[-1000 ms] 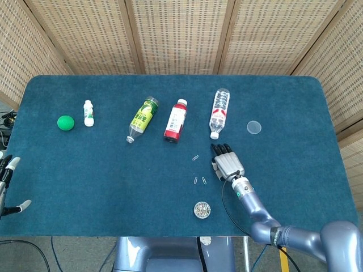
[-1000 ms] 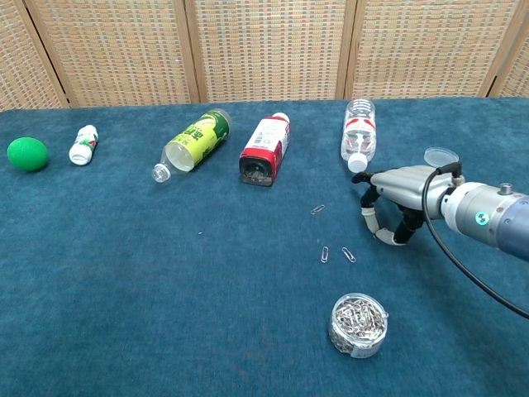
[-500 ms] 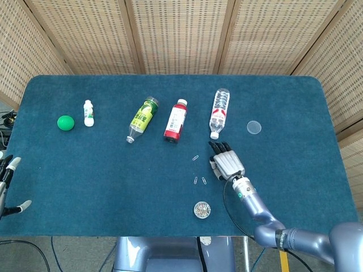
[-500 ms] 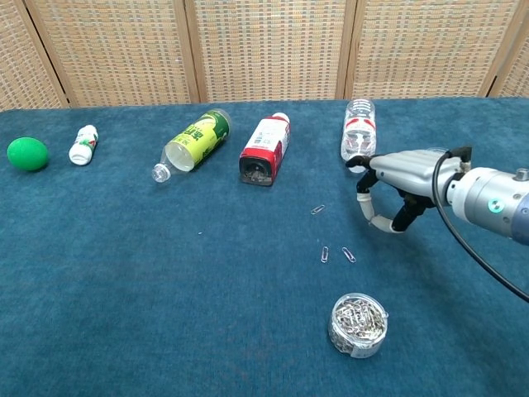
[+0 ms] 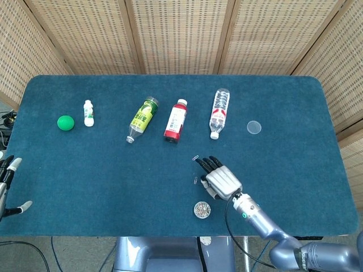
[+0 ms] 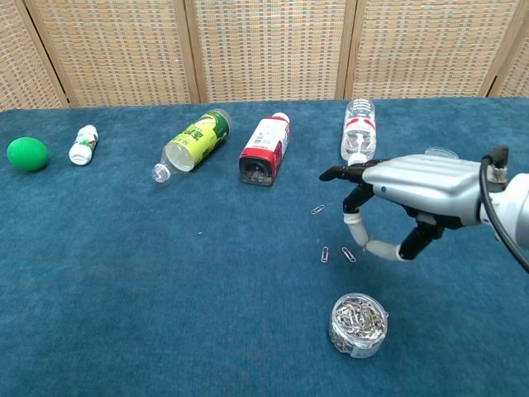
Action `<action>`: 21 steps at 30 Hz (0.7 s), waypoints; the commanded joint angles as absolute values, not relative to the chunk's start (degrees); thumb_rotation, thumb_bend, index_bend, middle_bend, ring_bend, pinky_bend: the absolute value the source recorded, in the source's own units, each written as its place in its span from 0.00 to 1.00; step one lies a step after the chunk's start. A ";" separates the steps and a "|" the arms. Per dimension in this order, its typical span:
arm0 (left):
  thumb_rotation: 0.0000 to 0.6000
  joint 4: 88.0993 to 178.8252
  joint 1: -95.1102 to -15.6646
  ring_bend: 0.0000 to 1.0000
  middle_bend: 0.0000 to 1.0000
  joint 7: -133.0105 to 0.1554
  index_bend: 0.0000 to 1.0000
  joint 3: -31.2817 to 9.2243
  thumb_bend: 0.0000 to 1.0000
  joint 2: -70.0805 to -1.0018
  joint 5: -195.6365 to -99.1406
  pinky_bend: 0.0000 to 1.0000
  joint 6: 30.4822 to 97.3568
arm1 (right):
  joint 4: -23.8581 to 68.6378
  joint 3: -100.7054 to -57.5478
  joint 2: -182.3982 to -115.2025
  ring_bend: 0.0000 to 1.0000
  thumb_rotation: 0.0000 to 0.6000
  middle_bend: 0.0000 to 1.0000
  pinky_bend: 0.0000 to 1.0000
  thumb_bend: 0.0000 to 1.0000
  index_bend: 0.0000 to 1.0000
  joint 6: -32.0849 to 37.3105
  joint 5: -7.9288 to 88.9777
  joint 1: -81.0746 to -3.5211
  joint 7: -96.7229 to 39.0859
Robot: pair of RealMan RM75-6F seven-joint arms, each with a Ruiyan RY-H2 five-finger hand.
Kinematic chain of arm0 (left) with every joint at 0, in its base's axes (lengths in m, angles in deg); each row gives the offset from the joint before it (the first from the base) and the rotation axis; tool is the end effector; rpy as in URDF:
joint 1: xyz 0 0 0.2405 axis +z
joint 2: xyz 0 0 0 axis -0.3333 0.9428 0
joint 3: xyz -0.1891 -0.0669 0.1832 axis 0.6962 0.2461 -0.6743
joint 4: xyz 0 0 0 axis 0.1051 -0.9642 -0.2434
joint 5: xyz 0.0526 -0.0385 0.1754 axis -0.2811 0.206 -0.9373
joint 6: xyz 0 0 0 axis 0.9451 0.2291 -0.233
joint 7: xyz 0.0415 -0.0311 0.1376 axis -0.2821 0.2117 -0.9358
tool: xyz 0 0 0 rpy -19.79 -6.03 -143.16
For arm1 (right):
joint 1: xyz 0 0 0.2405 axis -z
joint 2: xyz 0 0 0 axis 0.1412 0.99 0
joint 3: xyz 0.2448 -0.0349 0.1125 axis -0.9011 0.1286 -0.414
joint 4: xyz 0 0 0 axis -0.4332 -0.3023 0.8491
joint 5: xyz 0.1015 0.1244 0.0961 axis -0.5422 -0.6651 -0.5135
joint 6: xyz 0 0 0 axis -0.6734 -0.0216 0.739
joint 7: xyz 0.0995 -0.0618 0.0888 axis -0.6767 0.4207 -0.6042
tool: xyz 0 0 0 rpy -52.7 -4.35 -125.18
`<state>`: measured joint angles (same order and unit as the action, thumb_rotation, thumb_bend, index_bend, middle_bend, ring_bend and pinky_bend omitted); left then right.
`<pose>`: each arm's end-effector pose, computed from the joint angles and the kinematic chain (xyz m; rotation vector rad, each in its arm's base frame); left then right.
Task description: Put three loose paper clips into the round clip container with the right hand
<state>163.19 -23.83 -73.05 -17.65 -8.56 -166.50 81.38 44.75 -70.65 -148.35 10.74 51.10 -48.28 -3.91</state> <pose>-0.3104 0.1733 0.2104 -1.3797 -0.9443 -0.7358 -0.1534 -0.2929 0.0088 2.1227 -0.8325 0.8903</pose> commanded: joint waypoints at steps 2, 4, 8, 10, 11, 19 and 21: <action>1.00 163.23 -23.83 0.00 0.00 -73.14 0.00 -17.67 0.00 -8.59 -166.52 0.00 81.38 | 47.91 -68.91 -146.98 0.00 1.00 0.00 0.04 0.43 0.63 10.59 53.60 -47.63 -3.92; 1.00 163.21 -23.83 0.00 0.00 -73.23 0.00 -17.71 0.00 -8.63 -166.56 0.00 81.36 | 49.32 -68.02 -146.80 0.00 1.00 0.00 0.04 0.43 0.63 10.93 54.71 -47.51 -3.62; 1.00 163.20 -23.85 0.00 0.00 -73.24 0.00 -17.74 0.00 -8.64 -166.61 0.00 81.30 | 50.07 -67.04 -147.09 0.00 1.00 0.00 0.04 0.43 0.63 11.51 55.36 -47.26 -2.76; 1.00 163.18 -23.83 0.00 0.00 -73.21 0.00 -17.74 0.00 -8.63 -166.61 0.00 81.34 | 50.15 -66.73 -147.32 0.00 1.00 0.00 0.04 0.43 0.63 11.80 55.39 -47.17 -2.39; 1.00 163.16 -23.83 0.00 0.00 -73.15 0.00 -17.73 0.00 -8.62 -166.60 0.00 81.33 | 50.21 -66.58 -147.49 0.00 1.00 0.00 0.04 0.43 0.63 11.93 55.44 -47.11 -2.22; 1.00 163.15 -23.87 0.00 0.00 -73.30 0.00 -17.73 0.00 -8.69 -166.57 0.00 81.26 | 49.16 -66.13 -149.58 0.00 1.00 0.00 0.04 0.43 0.63 13.17 55.24 -47.08 -1.01; 1.00 163.16 -23.87 0.00 0.00 -73.29 0.00 -17.73 0.00 -8.70 -166.54 0.00 81.25 | 48.54 -66.14 -150.27 0.00 1.00 0.00 0.04 0.43 0.63 13.60 54.91 -47.17 -0.41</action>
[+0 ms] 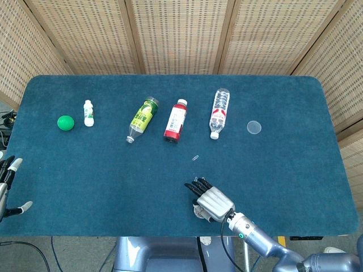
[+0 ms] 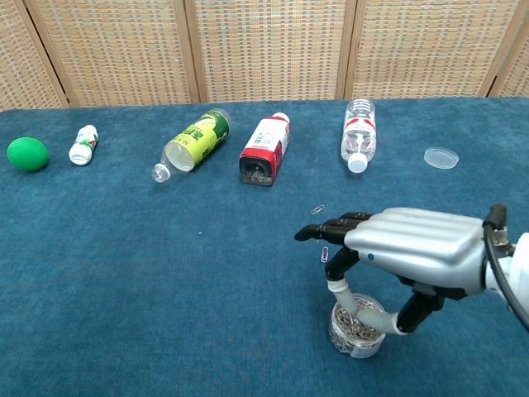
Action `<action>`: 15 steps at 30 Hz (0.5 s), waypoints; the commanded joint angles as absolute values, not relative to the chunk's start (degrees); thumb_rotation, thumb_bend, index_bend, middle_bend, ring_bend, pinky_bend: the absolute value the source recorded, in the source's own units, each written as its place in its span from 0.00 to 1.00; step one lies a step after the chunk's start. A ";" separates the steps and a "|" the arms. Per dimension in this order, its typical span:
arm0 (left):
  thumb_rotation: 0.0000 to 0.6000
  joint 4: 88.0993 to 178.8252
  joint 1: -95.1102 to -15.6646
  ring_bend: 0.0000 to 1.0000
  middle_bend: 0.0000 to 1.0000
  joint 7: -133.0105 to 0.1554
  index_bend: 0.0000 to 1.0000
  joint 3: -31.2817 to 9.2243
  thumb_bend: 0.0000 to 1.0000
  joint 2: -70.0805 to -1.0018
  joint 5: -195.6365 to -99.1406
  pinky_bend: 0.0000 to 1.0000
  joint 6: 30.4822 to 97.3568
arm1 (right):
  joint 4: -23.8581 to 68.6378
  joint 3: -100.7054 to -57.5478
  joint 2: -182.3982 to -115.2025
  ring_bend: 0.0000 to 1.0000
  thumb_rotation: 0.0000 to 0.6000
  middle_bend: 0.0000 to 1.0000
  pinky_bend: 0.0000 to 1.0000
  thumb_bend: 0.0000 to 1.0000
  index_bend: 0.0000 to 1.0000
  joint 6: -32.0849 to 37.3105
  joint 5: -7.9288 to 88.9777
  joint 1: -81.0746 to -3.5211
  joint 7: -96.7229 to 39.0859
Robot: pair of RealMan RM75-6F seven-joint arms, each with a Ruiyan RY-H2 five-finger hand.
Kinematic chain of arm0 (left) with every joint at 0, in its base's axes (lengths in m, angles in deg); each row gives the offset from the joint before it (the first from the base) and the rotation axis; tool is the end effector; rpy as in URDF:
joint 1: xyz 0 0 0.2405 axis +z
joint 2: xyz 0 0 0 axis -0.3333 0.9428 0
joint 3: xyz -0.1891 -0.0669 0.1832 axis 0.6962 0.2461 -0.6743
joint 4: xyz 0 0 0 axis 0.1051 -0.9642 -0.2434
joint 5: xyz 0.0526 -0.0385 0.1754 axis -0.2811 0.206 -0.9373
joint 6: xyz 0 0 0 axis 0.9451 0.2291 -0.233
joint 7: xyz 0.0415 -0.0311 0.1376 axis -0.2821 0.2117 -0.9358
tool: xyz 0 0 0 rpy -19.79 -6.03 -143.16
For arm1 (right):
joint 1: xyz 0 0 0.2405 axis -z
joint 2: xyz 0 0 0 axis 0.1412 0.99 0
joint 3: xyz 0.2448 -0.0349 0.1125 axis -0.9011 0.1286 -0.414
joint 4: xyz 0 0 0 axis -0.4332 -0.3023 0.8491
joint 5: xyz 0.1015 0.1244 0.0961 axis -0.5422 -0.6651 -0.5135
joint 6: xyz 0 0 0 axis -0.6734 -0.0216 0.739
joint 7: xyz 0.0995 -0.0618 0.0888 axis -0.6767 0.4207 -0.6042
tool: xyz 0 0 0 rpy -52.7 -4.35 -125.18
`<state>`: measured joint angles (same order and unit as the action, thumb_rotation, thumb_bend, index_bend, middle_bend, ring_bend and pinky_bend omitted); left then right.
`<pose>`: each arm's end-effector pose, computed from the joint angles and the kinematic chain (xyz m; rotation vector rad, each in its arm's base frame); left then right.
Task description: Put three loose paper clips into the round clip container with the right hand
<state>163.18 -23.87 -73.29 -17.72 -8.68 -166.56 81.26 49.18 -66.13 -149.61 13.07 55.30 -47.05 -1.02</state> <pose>-0.3103 0.1732 0.2093 -1.3840 -0.9442 -0.7329 -0.1468 -0.2498 -0.0124 2.2942 -0.8304 0.8640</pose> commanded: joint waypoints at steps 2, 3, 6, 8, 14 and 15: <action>1.00 163.08 -23.93 0.00 0.00 -73.40 0.00 -17.77 0.00 -8.76 -166.54 0.00 81.10 | 48.16 -66.32 -151.00 0.00 1.00 0.00 0.04 0.43 0.63 14.20 54.26 -47.37 0.12; 1.00 163.09 -23.93 0.00 0.00 -73.37 0.00 -17.79 0.00 -8.77 -166.54 0.00 81.08 | 48.03 -66.43 -151.31 0.00 1.00 0.00 0.04 0.43 0.63 14.33 54.12 -47.45 0.38; 1.00 163.18 -23.90 0.00 0.00 -73.33 0.00 -17.77 0.00 -8.72 -166.62 0.00 81.20 | 47.42 -66.87 -152.19 0.00 1.00 0.00 0.04 0.43 0.63 14.45 53.73 -47.71 1.49; 1.00 163.25 -23.86 0.00 0.00 -73.25 0.00 -17.75 0.00 -8.63 -166.67 0.00 81.30 | 47.24 -67.11 -152.48 0.00 1.00 0.00 0.04 0.43 0.63 14.46 53.43 -47.81 2.01; 1.00 163.08 -23.96 0.00 0.00 -72.74 0.00 -17.68 0.00 -8.49 -166.51 0.00 81.02 | 47.86 -67.43 -151.83 0.00 1.00 0.00 0.04 0.29 0.55 14.59 52.94 -47.98 2.62; 1.00 163.10 -23.97 0.00 0.00 -72.72 0.00 -17.68 0.00 -8.46 -166.51 0.00 81.02 | 47.95 -67.45 -151.75 0.00 1.00 0.00 0.04 0.28 0.54 14.61 52.82 -47.99 2.70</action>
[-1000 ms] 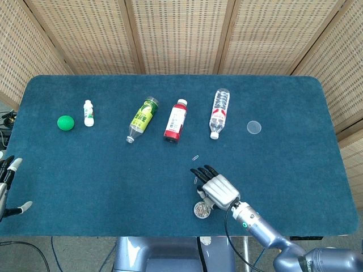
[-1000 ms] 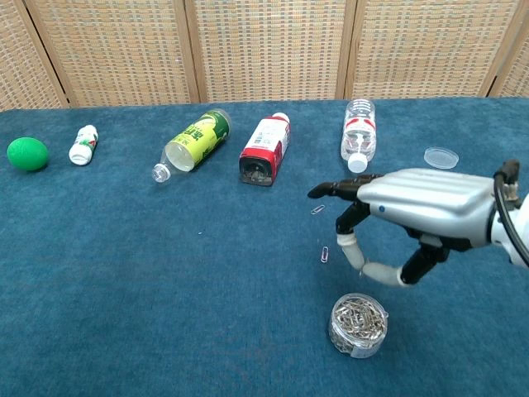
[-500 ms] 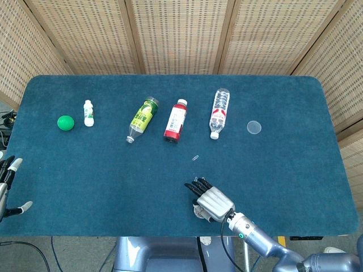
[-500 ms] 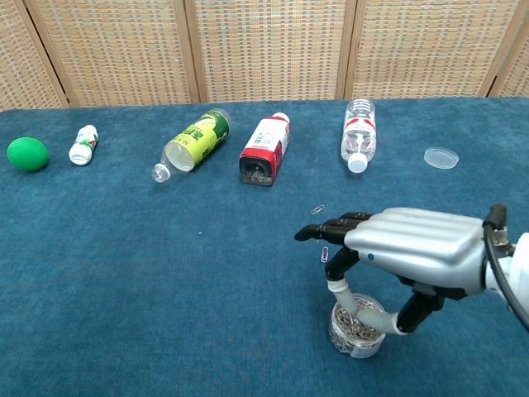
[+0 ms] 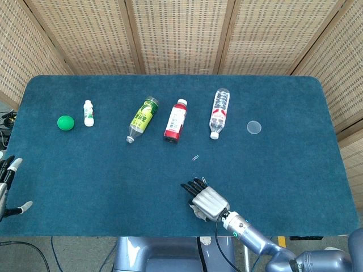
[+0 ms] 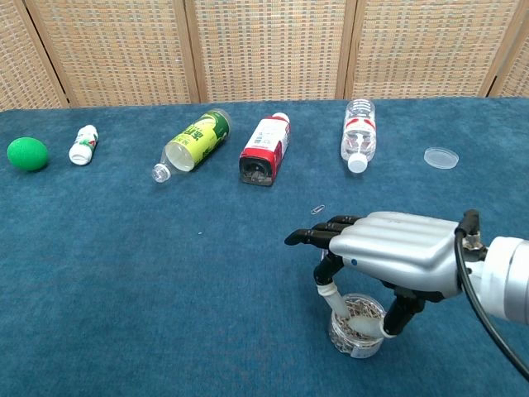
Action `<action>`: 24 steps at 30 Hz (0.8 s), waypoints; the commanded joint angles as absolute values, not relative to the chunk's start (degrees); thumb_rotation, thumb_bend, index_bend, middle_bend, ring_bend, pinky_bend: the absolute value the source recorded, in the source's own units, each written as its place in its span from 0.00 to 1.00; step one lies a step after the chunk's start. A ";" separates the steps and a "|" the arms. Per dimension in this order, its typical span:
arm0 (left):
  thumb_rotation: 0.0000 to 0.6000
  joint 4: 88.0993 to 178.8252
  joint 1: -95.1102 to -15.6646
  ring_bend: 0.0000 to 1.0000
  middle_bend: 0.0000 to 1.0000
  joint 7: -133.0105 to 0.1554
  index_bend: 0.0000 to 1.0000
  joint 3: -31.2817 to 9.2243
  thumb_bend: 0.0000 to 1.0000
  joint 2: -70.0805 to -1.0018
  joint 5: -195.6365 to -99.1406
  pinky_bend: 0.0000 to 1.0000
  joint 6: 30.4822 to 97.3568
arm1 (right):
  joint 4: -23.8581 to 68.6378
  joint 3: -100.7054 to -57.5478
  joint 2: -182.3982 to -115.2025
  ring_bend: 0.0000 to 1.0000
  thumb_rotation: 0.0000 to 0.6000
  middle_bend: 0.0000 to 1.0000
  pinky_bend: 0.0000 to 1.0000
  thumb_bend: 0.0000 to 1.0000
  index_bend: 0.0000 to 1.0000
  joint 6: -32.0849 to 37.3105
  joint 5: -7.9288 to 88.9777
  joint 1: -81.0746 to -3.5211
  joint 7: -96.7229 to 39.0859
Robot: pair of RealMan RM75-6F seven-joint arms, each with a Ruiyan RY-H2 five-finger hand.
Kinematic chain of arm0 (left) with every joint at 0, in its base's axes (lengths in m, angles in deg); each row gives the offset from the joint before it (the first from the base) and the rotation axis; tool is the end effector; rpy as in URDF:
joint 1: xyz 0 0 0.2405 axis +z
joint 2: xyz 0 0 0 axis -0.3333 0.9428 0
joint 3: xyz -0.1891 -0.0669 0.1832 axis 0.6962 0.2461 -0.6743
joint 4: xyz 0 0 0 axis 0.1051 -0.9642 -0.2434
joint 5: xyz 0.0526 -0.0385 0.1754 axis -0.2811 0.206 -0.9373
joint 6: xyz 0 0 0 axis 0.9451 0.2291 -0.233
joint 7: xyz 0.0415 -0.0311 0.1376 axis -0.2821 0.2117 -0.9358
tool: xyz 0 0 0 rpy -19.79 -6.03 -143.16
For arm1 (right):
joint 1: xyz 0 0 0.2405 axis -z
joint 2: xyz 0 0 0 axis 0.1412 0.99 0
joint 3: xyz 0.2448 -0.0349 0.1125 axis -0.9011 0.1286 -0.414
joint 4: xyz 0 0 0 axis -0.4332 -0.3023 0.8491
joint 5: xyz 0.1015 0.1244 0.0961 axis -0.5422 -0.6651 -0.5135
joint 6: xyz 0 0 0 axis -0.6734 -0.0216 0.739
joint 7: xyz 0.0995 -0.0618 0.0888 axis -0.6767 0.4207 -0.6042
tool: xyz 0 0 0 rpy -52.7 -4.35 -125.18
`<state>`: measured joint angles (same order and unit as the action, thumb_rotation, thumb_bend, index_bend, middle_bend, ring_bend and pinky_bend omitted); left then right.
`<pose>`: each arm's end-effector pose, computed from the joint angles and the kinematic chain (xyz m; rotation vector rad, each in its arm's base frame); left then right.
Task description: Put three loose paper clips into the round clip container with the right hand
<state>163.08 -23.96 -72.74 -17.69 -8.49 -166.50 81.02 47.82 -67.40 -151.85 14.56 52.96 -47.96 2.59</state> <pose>-0.3108 0.1738 0.2101 -1.3834 -0.9496 -0.7352 -0.1411 -0.2542 -0.0240 2.3097 -0.7910 0.8372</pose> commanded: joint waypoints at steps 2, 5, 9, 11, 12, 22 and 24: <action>1.00 163.10 -23.90 0.00 0.00 -72.67 0.00 -17.71 0.00 -8.44 -166.57 0.00 81.13 | 48.21 -67.48 -151.59 0.00 1.00 0.00 0.04 0.27 0.54 14.54 52.74 -47.95 2.77; 1.00 163.19 -23.86 0.00 0.00 -72.66 0.00 -17.72 0.00 -8.40 -166.65 0.00 81.23 | 48.60 -67.61 -151.34 0.00 1.00 0.00 0.04 0.27 0.54 14.25 52.88 -47.90 2.77; 1.00 163.29 -23.81 0.00 0.00 -72.61 0.00 -17.77 0.00 -8.36 -166.76 0.00 81.30 | 49.65 -68.19 -150.44 0.00 1.00 0.00 0.04 0.27 0.54 13.04 53.38 -47.64 2.59; 1.00 163.26 -23.82 0.00 0.00 -72.61 0.00 -17.76 0.00 -8.34 -166.85 0.00 81.35 | 50.69 -68.75 -149.20 0.00 1.00 0.00 0.04 0.27 0.54 11.85 53.89 -47.36 2.35; 1.00 163.24 -23.83 0.00 0.00 -72.59 0.00 -17.76 0.00 -8.34 -166.86 0.00 81.33 | 51.05 -68.95 -148.64 0.00 1.00 0.00 0.04 0.27 0.54 11.35 54.10 -47.23 2.24; 1.00 163.37 -23.41 0.00 0.00 -72.35 0.00 -18.18 0.00 -8.19 -168.48 0.00 82.37 | 48.39 -68.98 -135.38 0.00 1.00 0.00 0.00 0.00 0.05 -4.85 58.08 -37.20 -5.75; 1.00 163.40 -23.36 0.00 0.00 -72.47 0.00 -18.26 0.00 -8.30 -168.70 0.00 82.49 | 46.64 -68.21 -134.52 0.00 1.00 0.00 0.00 0.00 0.00 -7.88 59.13 -34.64 -8.74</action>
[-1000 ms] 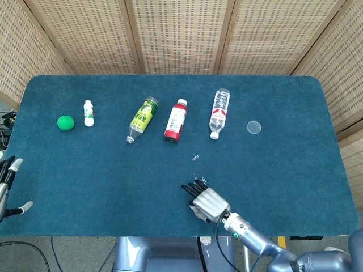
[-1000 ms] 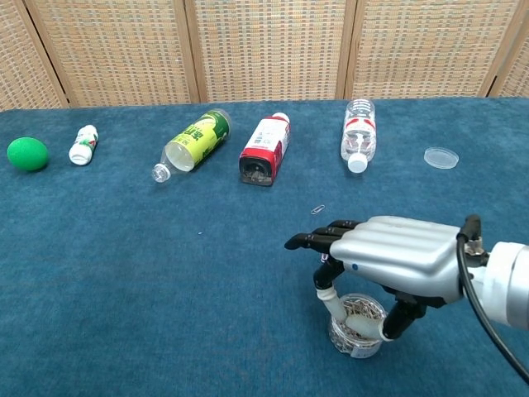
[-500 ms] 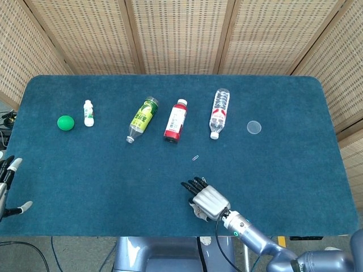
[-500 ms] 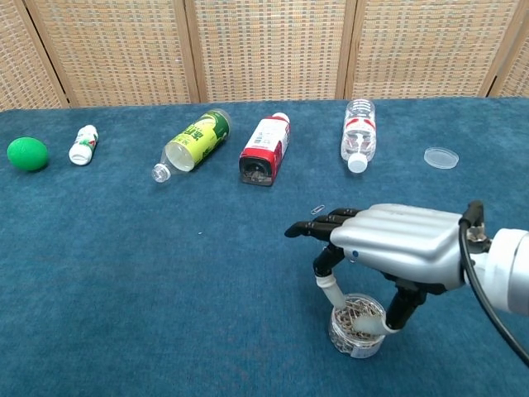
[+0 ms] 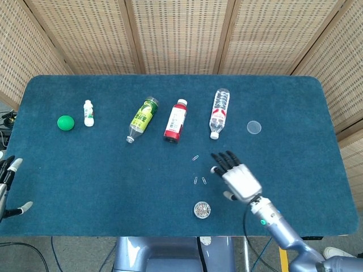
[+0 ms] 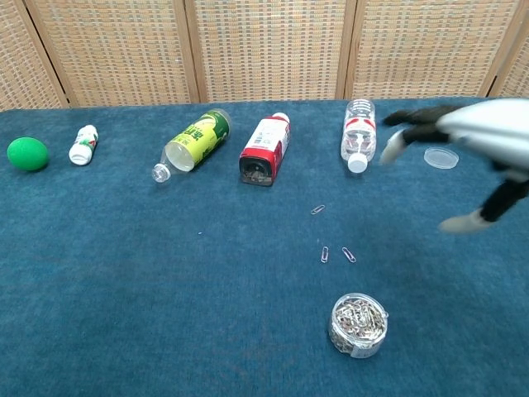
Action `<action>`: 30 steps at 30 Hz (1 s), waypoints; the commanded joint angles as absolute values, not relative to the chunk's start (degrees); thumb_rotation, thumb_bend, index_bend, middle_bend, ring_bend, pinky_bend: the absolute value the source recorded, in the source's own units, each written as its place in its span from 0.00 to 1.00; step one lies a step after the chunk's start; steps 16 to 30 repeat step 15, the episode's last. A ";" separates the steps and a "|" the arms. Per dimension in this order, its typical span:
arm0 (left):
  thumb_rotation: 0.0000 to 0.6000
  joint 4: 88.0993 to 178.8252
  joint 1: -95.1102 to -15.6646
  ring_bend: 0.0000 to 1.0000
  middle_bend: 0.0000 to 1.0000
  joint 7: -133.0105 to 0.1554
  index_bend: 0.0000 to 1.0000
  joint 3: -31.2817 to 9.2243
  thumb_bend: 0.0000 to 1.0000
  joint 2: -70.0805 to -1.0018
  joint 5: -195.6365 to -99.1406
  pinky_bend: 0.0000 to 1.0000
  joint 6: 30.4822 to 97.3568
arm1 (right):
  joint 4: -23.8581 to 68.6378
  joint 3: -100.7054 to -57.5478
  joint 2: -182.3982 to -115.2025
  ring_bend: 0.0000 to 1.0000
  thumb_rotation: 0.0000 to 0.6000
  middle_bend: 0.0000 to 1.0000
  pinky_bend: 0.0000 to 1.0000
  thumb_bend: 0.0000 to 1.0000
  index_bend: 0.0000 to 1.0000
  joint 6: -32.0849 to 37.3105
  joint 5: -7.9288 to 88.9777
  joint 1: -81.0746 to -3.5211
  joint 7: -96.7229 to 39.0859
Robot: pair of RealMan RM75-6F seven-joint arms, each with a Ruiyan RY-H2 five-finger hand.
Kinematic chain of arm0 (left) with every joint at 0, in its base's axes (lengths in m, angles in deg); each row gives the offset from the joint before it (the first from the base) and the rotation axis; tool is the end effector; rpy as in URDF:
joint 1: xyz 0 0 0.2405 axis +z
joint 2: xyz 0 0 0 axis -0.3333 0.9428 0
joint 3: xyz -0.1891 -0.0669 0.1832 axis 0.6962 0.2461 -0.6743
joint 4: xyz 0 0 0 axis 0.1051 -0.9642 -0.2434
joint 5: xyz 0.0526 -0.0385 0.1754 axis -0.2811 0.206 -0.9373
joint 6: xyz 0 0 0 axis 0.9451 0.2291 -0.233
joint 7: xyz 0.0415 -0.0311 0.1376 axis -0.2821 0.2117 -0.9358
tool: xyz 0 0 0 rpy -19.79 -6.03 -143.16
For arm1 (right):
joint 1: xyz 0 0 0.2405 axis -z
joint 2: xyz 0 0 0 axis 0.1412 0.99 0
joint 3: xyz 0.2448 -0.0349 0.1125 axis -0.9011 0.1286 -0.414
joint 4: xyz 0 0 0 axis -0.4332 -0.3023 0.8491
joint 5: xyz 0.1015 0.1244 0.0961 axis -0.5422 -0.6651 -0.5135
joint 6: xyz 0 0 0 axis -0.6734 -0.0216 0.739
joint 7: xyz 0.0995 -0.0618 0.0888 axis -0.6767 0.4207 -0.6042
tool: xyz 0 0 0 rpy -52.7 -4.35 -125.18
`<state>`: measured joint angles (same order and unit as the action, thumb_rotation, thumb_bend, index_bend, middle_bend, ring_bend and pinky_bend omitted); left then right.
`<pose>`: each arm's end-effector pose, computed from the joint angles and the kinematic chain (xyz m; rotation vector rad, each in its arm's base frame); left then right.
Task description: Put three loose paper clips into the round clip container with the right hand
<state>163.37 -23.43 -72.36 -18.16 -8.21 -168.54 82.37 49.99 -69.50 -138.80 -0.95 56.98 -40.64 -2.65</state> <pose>-0.3064 0.1700 0.2115 -1.3959 -0.9329 -0.7589 -0.1843 -0.2789 0.0798 1.9268 -0.7065 0.9123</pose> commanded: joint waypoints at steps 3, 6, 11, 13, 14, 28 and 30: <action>1.00 163.19 -23.33 0.00 0.00 -72.75 0.00 -18.31 0.00 -8.56 -168.80 0.00 82.56 | 44.01 -67.09 -134.22 0.00 1.00 0.00 0.00 0.00 0.00 -11.34 60.38 -31.38 -11.90; 1.00 163.10 -23.25 0.00 0.00 -73.33 0.00 -18.42 0.00 -8.86 -169.28 0.00 82.88 | 41.09 -65.99 -135.00 0.00 1.00 0.00 0.00 0.00 0.00 -15.93 61.43 -27.16 -14.69; 1.00 163.21 -22.80 0.00 0.00 -73.60 0.00 -18.96 0.00 -9.07 -170.74 0.00 83.80 | 37.41 -65.29 -136.24 0.00 1.00 0.00 0.00 0.00 0.00 -19.95 63.21 -23.19 -17.09; 1.00 163.29 -22.58 0.00 0.00 -73.53 0.00 -19.14 0.00 -9.04 -171.33 0.00 84.24 | 36.26 -65.52 -136.49 0.00 1.00 0.00 0.00 0.00 0.00 -20.86 63.82 -22.36 -17.52; 1.00 163.34 -22.50 0.00 0.00 -73.48 0.00 -19.21 0.00 -9.01 -171.55 0.00 84.40 | 35.96 -65.66 -136.59 0.00 1.00 0.00 0.00 0.00 0.00 -21.14 64.01 -22.08 -17.74; 1.00 163.38 -22.42 0.00 0.00 -73.47 0.00 -19.27 0.00 -8.99 -171.71 0.00 84.53 | 35.79 -65.80 -136.63 0.00 1.00 0.00 0.00 0.00 0.00 -21.36 64.20 -21.83 -18.01; 1.00 163.38 -22.42 0.00 0.00 -73.47 0.00 -19.27 0.00 -8.99 -171.71 0.00 84.53 | 35.79 -65.80 -136.63 0.00 1.00 0.00 0.00 0.00 0.00 -21.36 64.20 -21.83 -18.01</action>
